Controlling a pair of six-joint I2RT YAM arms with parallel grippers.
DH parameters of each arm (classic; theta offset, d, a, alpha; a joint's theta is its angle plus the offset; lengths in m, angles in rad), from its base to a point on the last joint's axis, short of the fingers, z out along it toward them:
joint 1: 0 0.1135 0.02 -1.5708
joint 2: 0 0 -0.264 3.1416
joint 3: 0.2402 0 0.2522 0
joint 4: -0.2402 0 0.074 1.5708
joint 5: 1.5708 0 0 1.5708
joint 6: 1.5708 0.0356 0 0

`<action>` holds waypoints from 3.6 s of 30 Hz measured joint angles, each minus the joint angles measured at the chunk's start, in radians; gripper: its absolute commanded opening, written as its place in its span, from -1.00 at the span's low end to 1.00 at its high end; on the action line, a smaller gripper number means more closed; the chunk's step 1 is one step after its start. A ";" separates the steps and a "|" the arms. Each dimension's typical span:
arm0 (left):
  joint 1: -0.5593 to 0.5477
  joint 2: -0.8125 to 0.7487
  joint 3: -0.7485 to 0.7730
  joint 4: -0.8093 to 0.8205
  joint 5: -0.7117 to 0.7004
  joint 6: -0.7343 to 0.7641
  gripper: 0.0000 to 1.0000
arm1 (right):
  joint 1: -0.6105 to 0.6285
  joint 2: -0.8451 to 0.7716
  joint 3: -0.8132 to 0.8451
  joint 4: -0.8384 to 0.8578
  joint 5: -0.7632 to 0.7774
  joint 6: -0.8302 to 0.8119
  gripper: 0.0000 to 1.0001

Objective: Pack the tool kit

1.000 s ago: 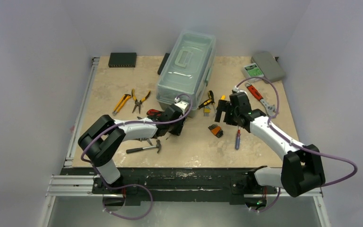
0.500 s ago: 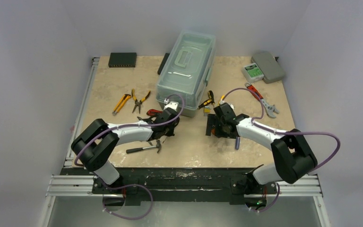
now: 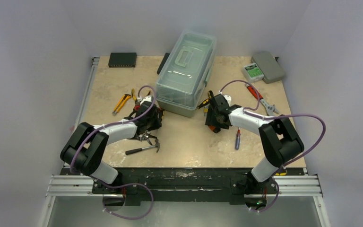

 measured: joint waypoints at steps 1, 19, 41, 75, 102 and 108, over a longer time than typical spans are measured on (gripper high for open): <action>0.011 -0.005 -0.005 0.000 -0.001 -0.009 -1.00 | -0.004 0.013 0.014 0.005 -0.002 -0.001 0.11; 0.167 -0.023 -0.062 0.082 0.065 -0.137 -1.00 | -0.267 0.241 0.272 0.076 -0.065 -0.021 0.17; 0.187 -0.167 -0.067 -0.092 0.016 -0.181 0.07 | -0.311 -0.001 0.190 0.102 -0.277 -0.083 0.85; 0.236 -0.567 0.158 -0.349 0.045 -0.039 0.57 | -0.247 0.138 0.252 0.289 -0.504 0.026 0.26; 0.396 -0.071 0.391 -0.178 0.276 -0.048 0.57 | -0.187 0.350 0.349 0.301 -0.462 0.093 -0.41; 0.396 -0.072 0.395 -0.167 0.287 -0.027 0.55 | -0.216 0.284 0.291 0.269 -0.461 0.045 -0.41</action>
